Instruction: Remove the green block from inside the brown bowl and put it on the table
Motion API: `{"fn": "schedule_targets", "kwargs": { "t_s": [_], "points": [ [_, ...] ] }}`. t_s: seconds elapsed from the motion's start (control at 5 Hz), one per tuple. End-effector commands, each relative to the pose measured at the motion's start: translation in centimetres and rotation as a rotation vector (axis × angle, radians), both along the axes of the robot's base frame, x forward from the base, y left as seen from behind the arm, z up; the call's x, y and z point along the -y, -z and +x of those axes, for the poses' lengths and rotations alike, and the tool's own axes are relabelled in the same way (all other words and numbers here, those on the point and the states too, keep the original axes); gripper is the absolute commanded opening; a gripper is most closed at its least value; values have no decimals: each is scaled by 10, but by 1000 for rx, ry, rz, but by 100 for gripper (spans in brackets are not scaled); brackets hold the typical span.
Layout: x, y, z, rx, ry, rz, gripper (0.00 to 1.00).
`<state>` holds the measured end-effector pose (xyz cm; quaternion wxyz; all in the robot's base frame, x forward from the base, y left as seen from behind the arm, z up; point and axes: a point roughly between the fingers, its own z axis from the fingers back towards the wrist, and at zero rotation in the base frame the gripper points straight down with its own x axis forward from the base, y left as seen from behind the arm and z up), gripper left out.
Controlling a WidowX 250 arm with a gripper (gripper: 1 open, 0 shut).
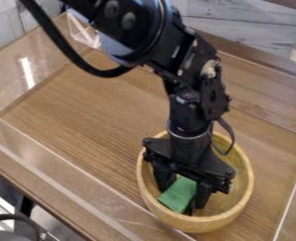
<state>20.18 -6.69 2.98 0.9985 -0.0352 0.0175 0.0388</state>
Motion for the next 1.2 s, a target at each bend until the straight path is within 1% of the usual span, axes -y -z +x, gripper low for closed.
{"fn": "schedule_targets", "kwargs": {
  "t_s": [0.0,0.4,1.0],
  "points": [
    [-1,-6,6,20,-16,-13,0],
    [-3,-11,2,-16,-26,-19,0],
    [-6,-22,-5,-81,-43,-31,0]
  ]
}}
